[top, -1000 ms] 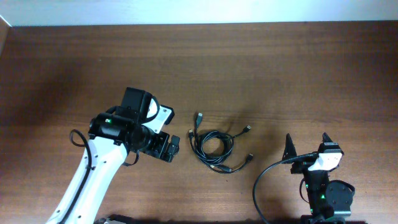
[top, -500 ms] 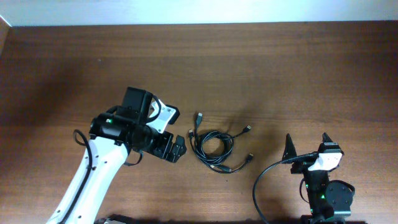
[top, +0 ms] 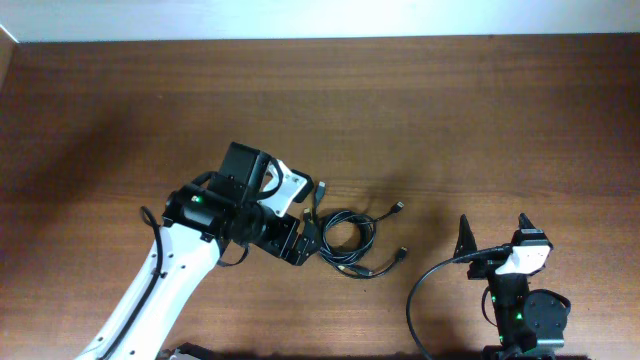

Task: Untangle cables
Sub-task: 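Move the left gripper forward toward the black cable bundle, then lower the left gripper onto the coiled cables and close on them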

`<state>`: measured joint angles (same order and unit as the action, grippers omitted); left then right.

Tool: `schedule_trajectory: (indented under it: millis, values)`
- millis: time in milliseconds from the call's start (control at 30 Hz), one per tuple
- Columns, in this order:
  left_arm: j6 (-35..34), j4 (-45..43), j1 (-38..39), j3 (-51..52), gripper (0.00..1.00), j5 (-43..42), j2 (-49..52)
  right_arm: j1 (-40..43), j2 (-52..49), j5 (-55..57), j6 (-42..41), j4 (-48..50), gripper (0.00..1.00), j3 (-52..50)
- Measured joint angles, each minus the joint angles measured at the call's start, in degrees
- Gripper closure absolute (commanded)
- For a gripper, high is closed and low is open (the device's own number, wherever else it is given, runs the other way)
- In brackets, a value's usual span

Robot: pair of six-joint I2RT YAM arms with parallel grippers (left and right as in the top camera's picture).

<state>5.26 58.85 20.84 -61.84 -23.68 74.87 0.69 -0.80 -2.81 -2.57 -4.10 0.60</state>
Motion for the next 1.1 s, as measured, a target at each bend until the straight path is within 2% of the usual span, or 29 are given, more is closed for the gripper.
schedule_trajectory:
  millis: [167, 300, 433, 500, 833, 967, 1100]
  values:
    - [-2.49, -4.15, 0.00, -0.02, 0.01, -0.98, 0.00, 0.00, 0.00, 0.00, 0.02, 0.00, 0.01, 0.00]
    - [-5.84, -3.89, 0.00, -0.02, 0.00, -1.05, 0.00, 0.00, 0.00, 0.00, 0.00, 0.00, 0.01, 0.02]
    - [-10.32, -3.82, 0.00, -0.02, 0.11, -1.22, 0.00, 0.00, 0.00, 0.00, 0.02, 0.00, 0.01, 0.00]
    - [-12.15, -3.85, 0.00, -0.02, 0.13, -1.20, 0.00, 0.00, 0.00, 0.00, 0.00, 0.00, 0.01, 0.02]
    - [-19.61, -2.95, 0.22, 0.26, 0.15, 1.79, 0.00, 0.00, 0.00, 0.00, 0.00, 0.00, 0.01, 0.00]
    - [-23.12, -3.39, 1.81, 2.38, 0.10, 3.43, 0.00, 0.00, 0.00, 0.00, 0.02, 0.00, 0.01, 0.02]
    - [-26.23, -4.24, 4.46, 4.04, 0.10, 5.20, 0.04, 0.00, 0.00, 0.00, 0.00, -0.02, 0.01, 0.00]
